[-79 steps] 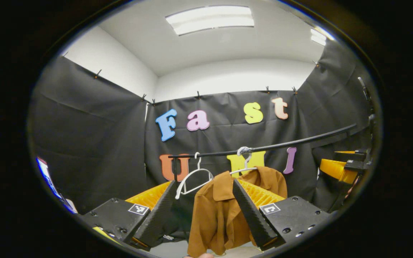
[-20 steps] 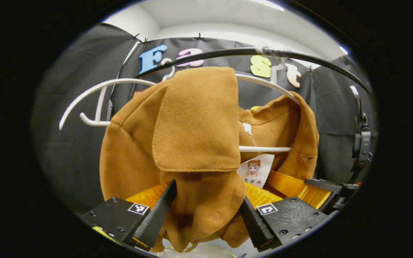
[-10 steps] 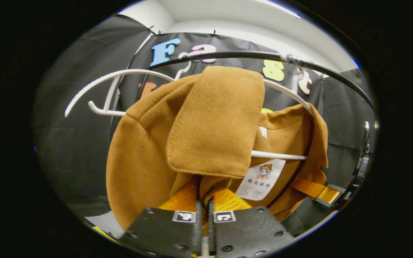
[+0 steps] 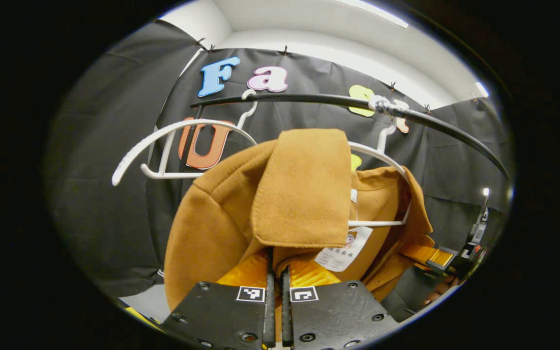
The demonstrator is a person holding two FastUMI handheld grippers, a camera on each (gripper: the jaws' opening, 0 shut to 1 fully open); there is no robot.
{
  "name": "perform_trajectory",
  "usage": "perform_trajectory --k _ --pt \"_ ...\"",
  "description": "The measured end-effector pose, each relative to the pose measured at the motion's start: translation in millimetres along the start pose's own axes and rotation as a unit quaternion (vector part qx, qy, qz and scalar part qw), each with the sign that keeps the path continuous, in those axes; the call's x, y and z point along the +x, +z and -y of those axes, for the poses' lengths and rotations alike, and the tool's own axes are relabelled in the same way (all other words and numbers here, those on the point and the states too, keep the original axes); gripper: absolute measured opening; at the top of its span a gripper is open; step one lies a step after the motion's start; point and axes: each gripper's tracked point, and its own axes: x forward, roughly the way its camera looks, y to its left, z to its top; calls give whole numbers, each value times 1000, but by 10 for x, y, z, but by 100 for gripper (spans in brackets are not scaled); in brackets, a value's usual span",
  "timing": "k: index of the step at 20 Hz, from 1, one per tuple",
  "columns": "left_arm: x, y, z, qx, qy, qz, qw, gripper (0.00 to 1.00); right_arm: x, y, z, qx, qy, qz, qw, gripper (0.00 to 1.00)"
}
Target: Grasp the clothes on the hanger with both hands and then place them into the laundry hamper below.
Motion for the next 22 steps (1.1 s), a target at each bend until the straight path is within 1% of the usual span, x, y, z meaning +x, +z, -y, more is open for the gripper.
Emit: perform_trajectory --k 1,2,4,6,7,8,9,10,11,12,13,14,17,22 --pt "-54 53 -37 0 -1 0 1000 10 -39 32 18 8 1 4 1000 10" --pt "-89 97 -75 2 -1 -1 1000 5 -44 69 20 15 3 7 1000 10" --pt "-139 148 -125 5 -3 -8 1000 5 -64 112 25 33 8 8 999 10" --pt "-204 255 -198 8 2 3 1000 5 -104 164 37 56 12 12 998 10" --pt "-248 309 -242 11 6 7 1000 5 -137 200 42 68 17 20 997 9" --pt "-177 305 -301 7 15 11 1000 10 -149 225 28 78 24 23 996 9" --pt "-228 359 -307 -1 9 9 1000 7 -154 233 -4 89 32 24 995 10" --pt "-292 400 -294 -7 9 12 1000 6 -150 259 -18 97 37 24 994 10" --pt "-323 456 -315 -6 12 15 1000 1 -150 267 -18 102 42 22 994 9" --pt "-355 506 -315 -5 13 20 1000 7 -149 284 -11 107 45 18 993 8" --pt "-370 553 -308 -6 11 24 1000 1 -154 285 -34 111 51 14 992 8" --pt "-403 610 -306 -7 9 29 1000 7 -155 312 -32 119 54 13 991 7" --pt "-436 726 -415 -12 18 41 999 6 -164 383 -27 155 69 13 985 7" --pt "-409 870 -489 -48 10 51 997 6 -108 494 -67 195 94 13 976 6"
